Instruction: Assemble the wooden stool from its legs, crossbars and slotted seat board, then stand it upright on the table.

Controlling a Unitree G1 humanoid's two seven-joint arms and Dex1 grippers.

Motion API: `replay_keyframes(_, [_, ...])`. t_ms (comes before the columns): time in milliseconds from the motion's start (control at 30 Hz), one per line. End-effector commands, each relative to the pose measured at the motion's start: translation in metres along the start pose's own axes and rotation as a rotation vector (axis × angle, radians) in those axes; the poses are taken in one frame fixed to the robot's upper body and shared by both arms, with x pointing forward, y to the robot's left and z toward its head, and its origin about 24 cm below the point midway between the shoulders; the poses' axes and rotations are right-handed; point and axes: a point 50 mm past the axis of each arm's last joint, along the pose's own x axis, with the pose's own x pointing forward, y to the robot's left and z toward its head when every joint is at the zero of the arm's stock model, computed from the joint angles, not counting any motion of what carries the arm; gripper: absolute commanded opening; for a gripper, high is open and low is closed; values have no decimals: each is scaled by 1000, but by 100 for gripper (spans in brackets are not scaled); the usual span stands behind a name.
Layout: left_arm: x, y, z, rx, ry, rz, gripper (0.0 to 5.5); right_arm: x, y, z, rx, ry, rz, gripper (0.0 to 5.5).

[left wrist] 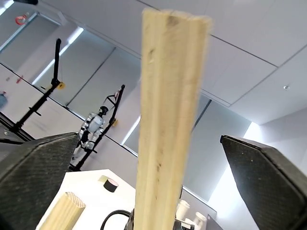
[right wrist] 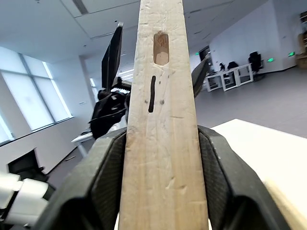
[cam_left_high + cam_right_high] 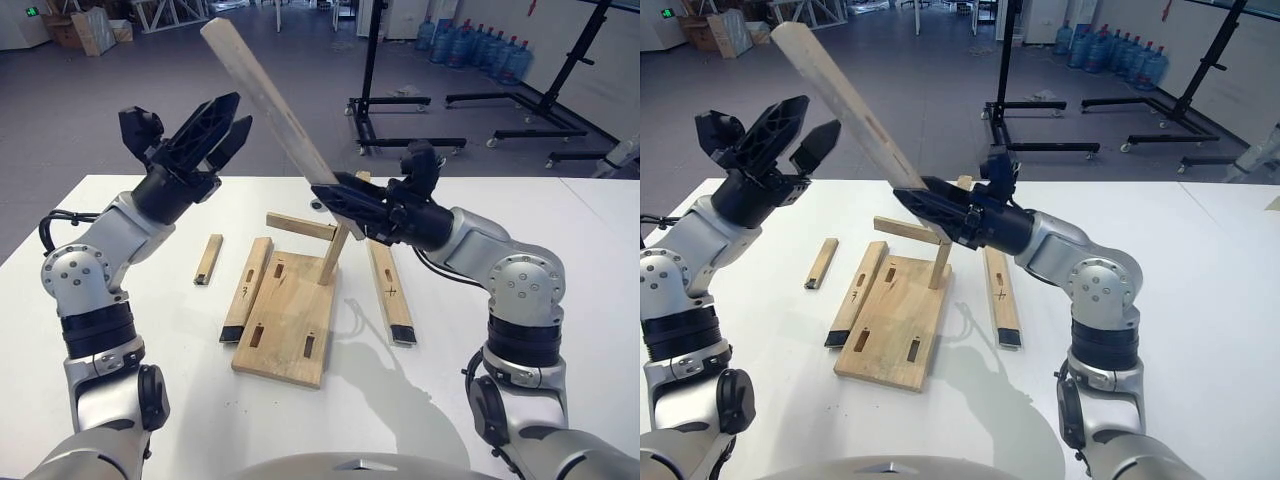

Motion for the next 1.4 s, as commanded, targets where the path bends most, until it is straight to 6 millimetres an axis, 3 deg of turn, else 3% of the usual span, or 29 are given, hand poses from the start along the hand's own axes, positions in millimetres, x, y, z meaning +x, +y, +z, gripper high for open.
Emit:
replay_keyframes(33, [4,-9,-1,-17,46,-50,540,4,7,-5,39,25,51,201])
replay_keyframes(567, [14,-18,6,-90,49,-95,540,9,9,-13,134,42,76,201])
replay_keyframes(1167, [9,-8,5,-113,53,-17,241,10,9,-14,136,30,78,201])
replay_keyframes(1400, [3,1,11,-84,28,43,222,10,7,-15,136,26,74,201])
